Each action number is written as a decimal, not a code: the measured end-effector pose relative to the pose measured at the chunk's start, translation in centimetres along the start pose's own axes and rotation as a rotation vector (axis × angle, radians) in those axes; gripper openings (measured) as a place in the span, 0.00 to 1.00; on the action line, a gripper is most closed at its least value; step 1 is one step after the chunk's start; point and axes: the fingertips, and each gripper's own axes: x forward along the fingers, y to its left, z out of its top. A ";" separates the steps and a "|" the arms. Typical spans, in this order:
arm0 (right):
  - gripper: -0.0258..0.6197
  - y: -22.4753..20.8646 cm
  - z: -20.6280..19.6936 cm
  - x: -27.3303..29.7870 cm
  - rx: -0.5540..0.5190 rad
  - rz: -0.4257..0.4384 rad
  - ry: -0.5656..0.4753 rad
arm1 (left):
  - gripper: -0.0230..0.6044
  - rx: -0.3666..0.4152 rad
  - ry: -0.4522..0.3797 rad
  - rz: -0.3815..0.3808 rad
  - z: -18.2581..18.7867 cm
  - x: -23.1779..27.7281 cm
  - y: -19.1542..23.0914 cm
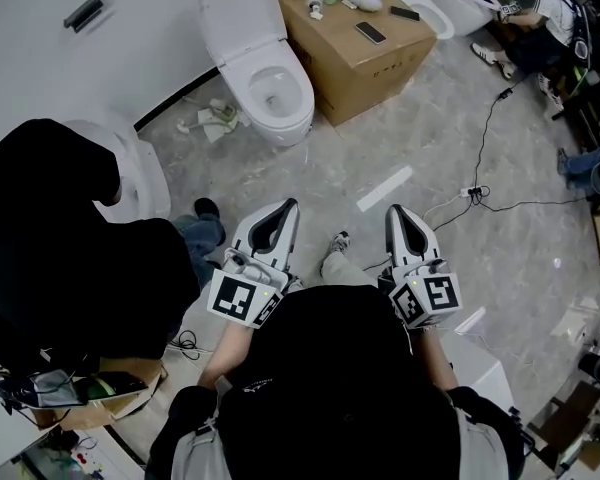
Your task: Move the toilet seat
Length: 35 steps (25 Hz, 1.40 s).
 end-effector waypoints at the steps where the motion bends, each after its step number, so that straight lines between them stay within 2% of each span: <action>1: 0.06 -0.5 0.4 0.6 -0.004 0.014 0.003 | 0.05 0.000 -0.002 0.013 0.1 0.7 0.1; 12: 0.06 -6.3 3.0 6.5 -0.050 0.138 0.013 | 0.05 0.005 -0.026 0.135 -0.8 7.7 1.1; 19: 0.06 -10.2 3.8 8.3 -0.064 0.181 0.037 | 0.05 0.016 -0.051 0.177 -0.7 11.5 0.3; 29: 0.06 -8.9 3.6 11.9 -0.087 0.275 0.069 | 0.05 0.016 -0.039 0.277 -0.8 10.7 3.0; 35: 0.06 -7.8 4.0 16.5 -0.107 0.311 0.087 | 0.05 0.000 -0.033 0.318 -1.2 11.7 7.1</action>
